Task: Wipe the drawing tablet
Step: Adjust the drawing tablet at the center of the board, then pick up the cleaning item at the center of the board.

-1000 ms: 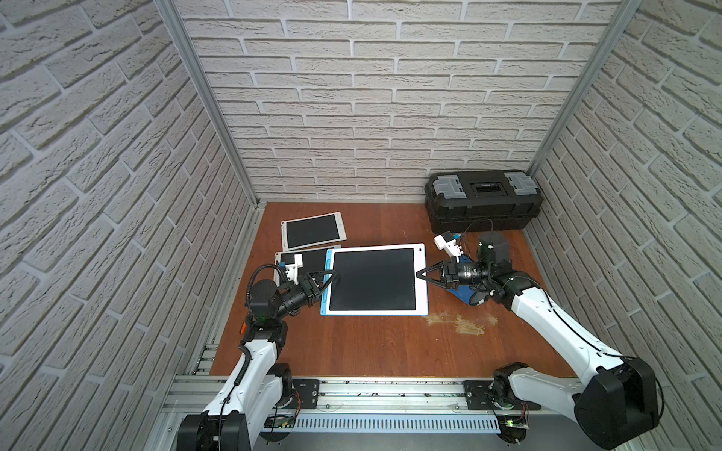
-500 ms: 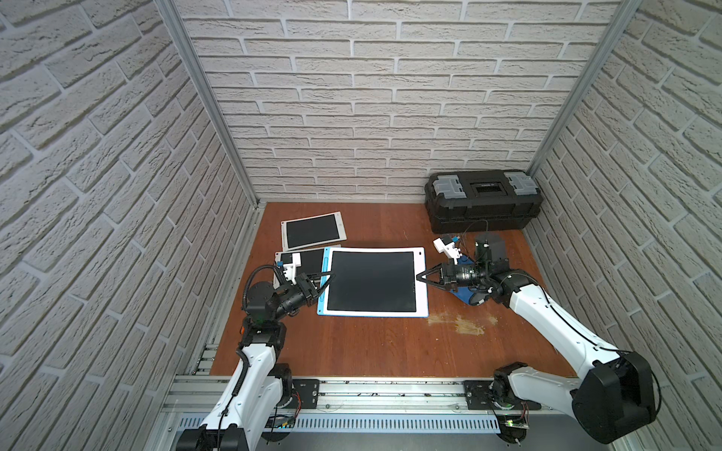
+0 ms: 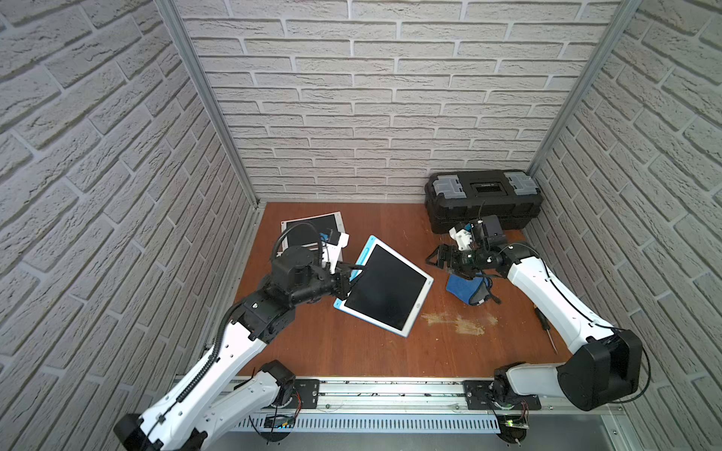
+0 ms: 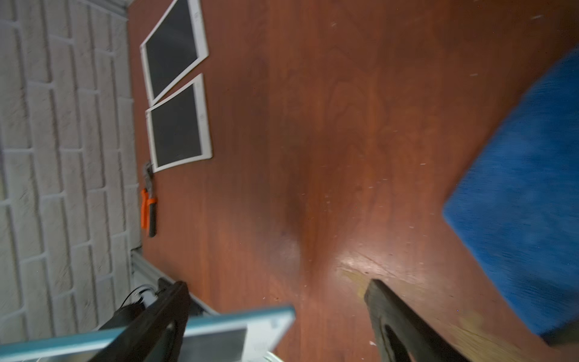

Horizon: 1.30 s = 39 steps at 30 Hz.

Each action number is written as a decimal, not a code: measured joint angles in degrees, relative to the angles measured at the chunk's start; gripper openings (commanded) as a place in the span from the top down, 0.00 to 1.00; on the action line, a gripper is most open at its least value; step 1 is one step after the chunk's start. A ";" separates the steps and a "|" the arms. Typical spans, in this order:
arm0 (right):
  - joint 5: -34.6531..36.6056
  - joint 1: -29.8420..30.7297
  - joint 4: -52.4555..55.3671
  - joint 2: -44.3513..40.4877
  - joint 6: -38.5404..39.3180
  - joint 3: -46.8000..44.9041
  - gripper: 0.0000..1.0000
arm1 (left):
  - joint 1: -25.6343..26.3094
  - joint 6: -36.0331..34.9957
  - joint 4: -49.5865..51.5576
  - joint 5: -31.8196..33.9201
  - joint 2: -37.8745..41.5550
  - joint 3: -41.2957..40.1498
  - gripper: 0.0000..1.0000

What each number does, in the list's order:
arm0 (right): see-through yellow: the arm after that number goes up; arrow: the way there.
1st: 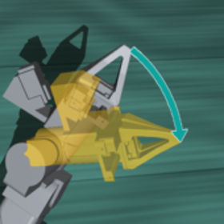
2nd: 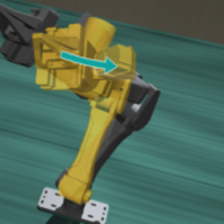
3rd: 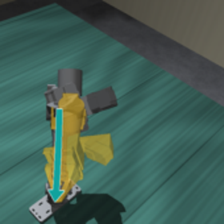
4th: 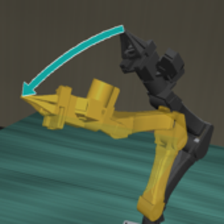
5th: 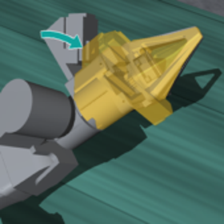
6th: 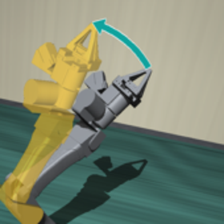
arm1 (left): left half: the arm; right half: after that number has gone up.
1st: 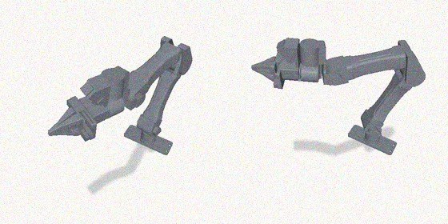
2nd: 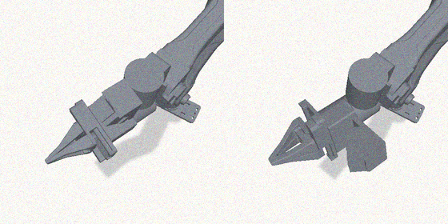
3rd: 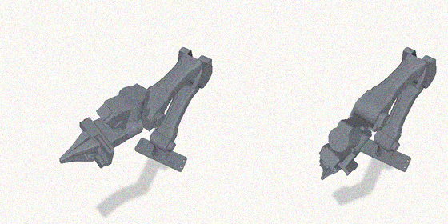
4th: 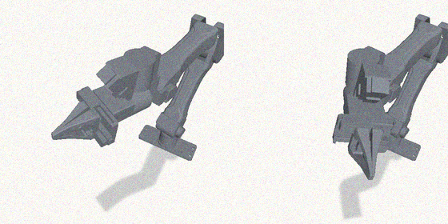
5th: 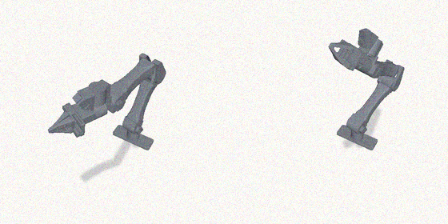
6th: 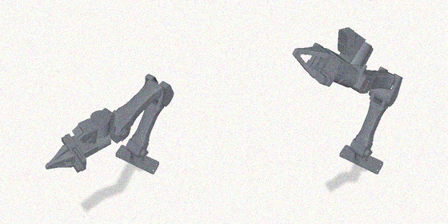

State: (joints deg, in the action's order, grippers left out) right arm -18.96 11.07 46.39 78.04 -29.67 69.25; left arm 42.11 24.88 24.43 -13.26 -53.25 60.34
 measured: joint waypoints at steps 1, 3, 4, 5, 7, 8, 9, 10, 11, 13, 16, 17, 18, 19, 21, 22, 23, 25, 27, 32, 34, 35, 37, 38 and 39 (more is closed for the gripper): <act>3.28 -0.24 1.18 0.37 0.07 0.42 0.22 | 3.37 -4.96 1.64 5.07 -2.80 2.69 1.00; 9.09 -0.76 3.26 1.29 -0.09 0.61 0.28 | 8.85 -14.23 3.54 14.58 -7.63 6.23 1.00; 12.15 -1.01 4.42 1.95 -0.20 0.59 0.29 | 11.72 -19.43 3.98 19.41 -10.23 7.54 1.00; 14.25 -1.22 5.07 2.49 -0.42 0.59 0.29 | 13.90 -24.09 4.07 23.47 -12.44 8.17 1.00; 18.53 -1.99 6.47 3.96 -0.96 0.59 0.27 | 17.86 -34.23 3.89 30.73 -16.68 8.17 1.00; 19.61 -2.43 6.86 4.57 -1.18 0.57 0.26 | 19.17 -38.75 3.61 32.98 -18.18 7.65 1.00; 19.98 -3.26 7.08 5.38 -1.36 0.57 0.26 | 20.61 -43.76 2.43 35.23 -19.23 6.29 1.00; 20.22 -4.13 7.13 6.19 -1.46 0.55 0.25 | 21.81 -48.46 0.72 36.98 -19.63 4.31 1.00; 20.35 -4.90 7.08 6.97 -1.55 0.52 0.23 | 22.73 -52.57 -0.90 38.29 -19.65 2.23 1.00; 21.05 -6.27 7.13 8.79 -1.77 0.48 0.21 | 24.74 -60.78 -5.25 40.19 -19.10 -2.54 1.00; 22.49 -7.78 7.17 11.87 -2.32 0.48 0.19 | 27.21 -70.31 -12.74 40.30 -16.37 -10.29 1.00; 22.97 -8.07 7.21 12.92 -2.54 0.50 0.19 | 28.11 -73.05 -15.34 40.11 -14.97 -13.07 1.00; 23.34 -8.46 7.26 14.38 -2.75 0.50 0.19 | 29.18 -75.93 -18.32 39.80 -13.18 -16.24 1.00; 23.45 -8.87 7.26 15.74 -2.91 0.48 0.19 | 30.40 -78.71 -20.87 39.34 -11.13 -19.45 1.00; 23.23 -9.53 7.10 18.01 -3.15 0.39 0.18 | 32.76 -83.23 -24.24 37.92 -7.30 -24.68 1.00; 22.93 -9.92 6.73 19.02 -3.30 0.09 0.18 | 33.94 -84.94 -25.51 37.20 -5.51 -26.97 1.00; 22.77 -10.25 6.43 19.52 -3.50 -0.35 0.18 | 34.97 -86.03 -26.34 36.70 -4.20 -28.65 1.00; 22.36 -11.06 5.92 20.17 -4.07 -1.60 0.18 | 37.16 -88.04 -28.44 36.59 -2.36 -31.61 1.00; 22.03 -11.50 5.79 20.74 -4.33 -2.34 0.18 | 38.66 -89.11 -30.51 37.44 -1.81 -33.73 1.00; 20.68 -11.89 4.59 23.54 -4.42 -2.29 0.19 | 41.53 -89.88 -32.24 40.11 -1.97 -36.70 1.00; 20.06 -11.89 4.15 25.00 -4.39 -2.10 0.20 | 42.23 -90.23 -32.79 41.38 -2.67 -37.07 1.00; 19.82 -11.89 3.87 25.62 -4.37 -1.97 0.20 | 42.45 -90.29 -33.14 41.81 -3.04 -37.27 1.00; 19.17 -11.89 3.34 26.45 -4.39 -1.92 0.22 | 42.75 -90.29 -33.79 42.64 -3.56 -37.83 1.00; 18.91 -11.89 3.28 26.56 -4.37 -1.86 0.25 | 42.80 -90.20 -34.12 42.88 -3.58 -38.12 1.00; 18.56 -11.89 3.23 26.64 -4.33 -1.77 0.27 | 42.84 -89.99 -34.53 43.06 -3.56 -38.38 1.00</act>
State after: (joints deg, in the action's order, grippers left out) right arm -0.40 -0.82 49.63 104.68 -34.00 67.48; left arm 84.95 -65.10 -10.11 29.80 -56.82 21.96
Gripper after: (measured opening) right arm 0.763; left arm 0.086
